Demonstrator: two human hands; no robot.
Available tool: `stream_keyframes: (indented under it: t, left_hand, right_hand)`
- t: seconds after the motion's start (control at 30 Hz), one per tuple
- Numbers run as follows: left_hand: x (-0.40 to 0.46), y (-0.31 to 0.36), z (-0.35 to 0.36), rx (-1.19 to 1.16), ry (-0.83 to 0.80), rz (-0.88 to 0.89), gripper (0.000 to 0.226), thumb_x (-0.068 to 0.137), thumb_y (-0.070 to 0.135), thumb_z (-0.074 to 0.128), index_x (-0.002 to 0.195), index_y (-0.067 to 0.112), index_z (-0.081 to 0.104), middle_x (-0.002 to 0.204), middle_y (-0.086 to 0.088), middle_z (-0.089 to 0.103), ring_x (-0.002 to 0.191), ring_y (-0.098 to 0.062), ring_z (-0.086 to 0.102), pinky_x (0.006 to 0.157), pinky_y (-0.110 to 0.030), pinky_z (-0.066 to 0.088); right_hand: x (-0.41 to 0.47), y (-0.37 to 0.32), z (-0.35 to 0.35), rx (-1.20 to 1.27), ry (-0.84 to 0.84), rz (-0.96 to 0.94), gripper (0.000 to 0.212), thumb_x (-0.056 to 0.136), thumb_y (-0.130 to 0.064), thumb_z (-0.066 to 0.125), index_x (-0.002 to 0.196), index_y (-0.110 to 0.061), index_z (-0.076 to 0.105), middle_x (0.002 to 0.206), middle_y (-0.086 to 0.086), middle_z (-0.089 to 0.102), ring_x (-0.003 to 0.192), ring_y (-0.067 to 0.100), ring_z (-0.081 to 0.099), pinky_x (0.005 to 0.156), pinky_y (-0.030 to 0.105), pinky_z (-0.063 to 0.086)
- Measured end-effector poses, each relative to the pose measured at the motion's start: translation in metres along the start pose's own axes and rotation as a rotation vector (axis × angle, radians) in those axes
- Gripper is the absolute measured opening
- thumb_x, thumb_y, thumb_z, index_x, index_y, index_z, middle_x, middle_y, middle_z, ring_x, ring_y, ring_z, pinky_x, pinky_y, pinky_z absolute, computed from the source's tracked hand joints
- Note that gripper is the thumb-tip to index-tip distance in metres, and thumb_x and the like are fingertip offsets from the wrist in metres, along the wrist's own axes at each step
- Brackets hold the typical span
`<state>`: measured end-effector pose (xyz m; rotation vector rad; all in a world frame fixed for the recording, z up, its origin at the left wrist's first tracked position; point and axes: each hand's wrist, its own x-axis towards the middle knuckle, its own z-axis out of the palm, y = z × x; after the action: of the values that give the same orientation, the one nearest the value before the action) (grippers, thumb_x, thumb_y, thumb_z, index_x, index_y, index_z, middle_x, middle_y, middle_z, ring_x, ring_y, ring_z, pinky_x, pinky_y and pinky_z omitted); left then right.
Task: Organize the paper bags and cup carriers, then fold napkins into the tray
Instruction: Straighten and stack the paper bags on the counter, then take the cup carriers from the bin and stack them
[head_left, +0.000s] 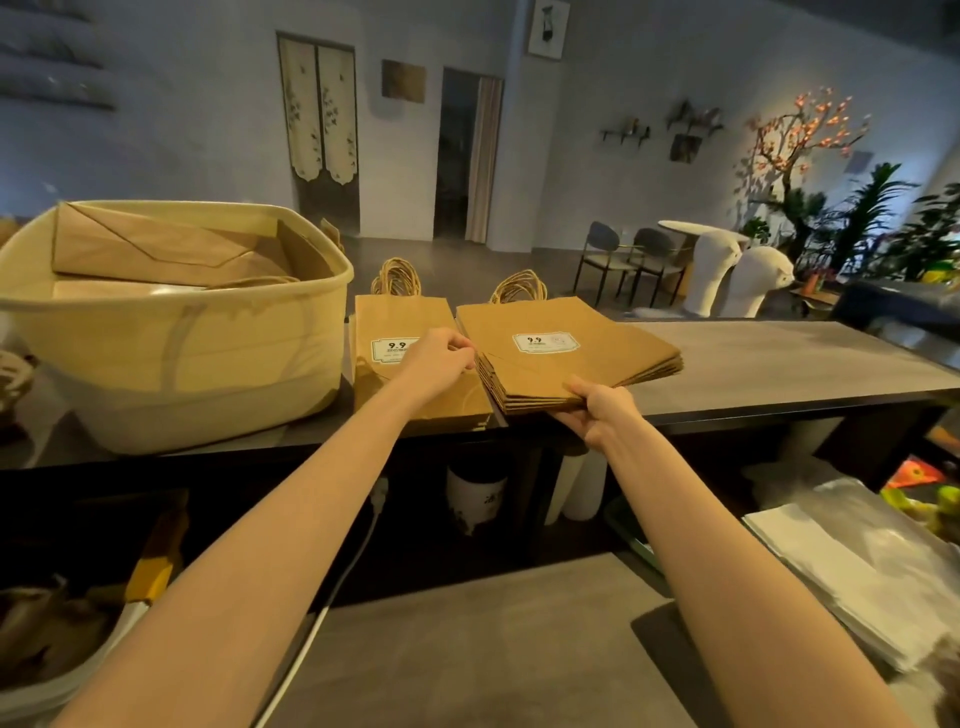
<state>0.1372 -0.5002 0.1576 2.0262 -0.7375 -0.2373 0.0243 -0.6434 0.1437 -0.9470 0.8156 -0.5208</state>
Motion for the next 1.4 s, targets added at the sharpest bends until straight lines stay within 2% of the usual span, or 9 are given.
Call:
stream_keyframes:
  t: [0.17, 0.37, 0.47, 0.57, 0.7, 0.87, 1.03, 1.27, 1.4]
  left_hand:
    - [-0.004, 0.005, -0.001, 0.041, -0.030, -0.004, 0.023, 0.095, 0.014, 0.047, 0.112, 0.010, 0.062, 0.117, -0.007, 0.059, 0.112, -0.020, 0.052, 0.094, -0.032, 0.042]
    - [-0.018, 0.014, -0.003, 0.051, -0.012, 0.035, 0.024, 0.096, 0.015, 0.045, 0.115, 0.009, 0.059, 0.116, -0.009, 0.059, 0.110, -0.020, 0.053, 0.092, -0.031, 0.043]
    - [-0.031, 0.015, -0.012, 0.048, -0.004, 0.100, 0.023, 0.096, 0.017, 0.046, 0.113, 0.010, 0.060, 0.111, -0.005, 0.060, 0.107, -0.017, 0.053, 0.090, -0.031, 0.043]
    - [-0.053, 0.012, -0.027, 0.020, -0.021, 0.141, 0.021, 0.097, 0.019, 0.045, 0.110, 0.012, 0.061, 0.108, -0.004, 0.061, 0.101, -0.015, 0.055, 0.086, -0.030, 0.045]
    - [-0.097, 0.000, -0.056, -0.122, -0.034, 0.121, 0.022, 0.098, 0.016, 0.043, 0.111, 0.009, 0.059, 0.096, 0.001, 0.063, 0.087, -0.010, 0.058, 0.071, -0.017, 0.047]
    - [-0.157, -0.046, -0.094, -0.305, -0.035, -0.027, 0.020, 0.099, 0.017, 0.042, 0.097, 0.017, 0.062, 0.085, 0.004, 0.069, 0.076, -0.005, 0.065, 0.070, -0.017, 0.052]
    - [-0.203, -0.104, -0.134, -0.326, 0.146, -0.208, 0.023, 0.099, 0.019, 0.041, 0.090, 0.019, 0.062, 0.079, 0.003, 0.067, 0.073, -0.011, 0.063, 0.069, -0.023, 0.050]
    - [-0.268, -0.185, -0.189, -0.440, 0.387, -0.418, 0.020, 0.098, 0.014, 0.043, 0.098, 0.007, 0.063, 0.072, -0.003, 0.059, 0.057, -0.010, 0.050, 0.044, -0.014, 0.041]
    - [-0.291, -0.220, -0.214, -0.417, 0.546, -0.492, 0.017, 0.097, 0.015, 0.046, 0.097, 0.008, 0.062, 0.068, -0.002, 0.054, 0.054, -0.011, 0.044, 0.041, -0.015, 0.035]
  right_hand:
    - [-0.010, -0.005, -0.009, 0.075, -0.027, 0.035, 0.050, 0.095, -0.014, 0.052, 0.140, -0.011, 0.032, 0.139, 0.019, 0.045, 0.123, 0.037, 0.050, 0.086, 0.048, 0.050]
    - [-0.040, -0.010, -0.025, 0.031, -0.091, 0.051, 0.064, 0.098, -0.016, 0.047, 0.150, -0.011, 0.010, 0.153, 0.021, 0.022, 0.138, 0.036, 0.030, 0.108, 0.045, 0.034]
    - [-0.068, -0.002, -0.021, -0.056, -0.110, -0.035, 0.056, 0.098, -0.019, 0.046, 0.147, -0.010, 0.021, 0.147, 0.019, 0.033, 0.131, 0.033, 0.040, 0.102, 0.043, 0.040]
    - [-0.099, 0.016, -0.006, -0.199, -0.134, -0.154, 0.039, 0.099, -0.021, 0.042, 0.137, -0.012, 0.038, 0.126, 0.012, 0.051, 0.104, 0.023, 0.057, 0.080, 0.033, 0.052]
    - [-0.129, 0.047, 0.025, -0.358, -0.190, -0.273, 0.021, 0.099, -0.022, 0.040, 0.118, -0.016, 0.047, 0.091, 0.001, 0.056, 0.076, 0.012, 0.056, 0.065, 0.024, 0.048]
    - [-0.154, 0.095, 0.071, -0.460, -0.313, -0.368, 0.016, 0.097, -0.016, 0.040, 0.109, -0.016, 0.050, 0.076, 0.000, 0.054, 0.062, 0.011, 0.050, 0.054, 0.021, 0.039]
    - [-0.173, 0.155, 0.110, -0.531, -0.411, -0.425, 0.015, 0.097, -0.018, 0.043, 0.109, -0.017, 0.052, 0.085, 0.000, 0.056, 0.072, 0.010, 0.053, 0.056, 0.018, 0.039]
    - [-0.189, 0.239, 0.163, -0.636, -0.474, -0.333, 0.019, 0.095, -0.019, 0.047, 0.114, -0.016, 0.051, 0.096, -0.001, 0.057, 0.082, 0.011, 0.055, 0.067, 0.023, 0.043]
    - [-0.192, 0.271, 0.184, -0.777, -0.464, -0.323, 0.037, 0.094, -0.018, 0.052, 0.129, -0.011, 0.043, 0.126, 0.007, 0.048, 0.101, 0.016, 0.052, 0.081, 0.029, 0.045]
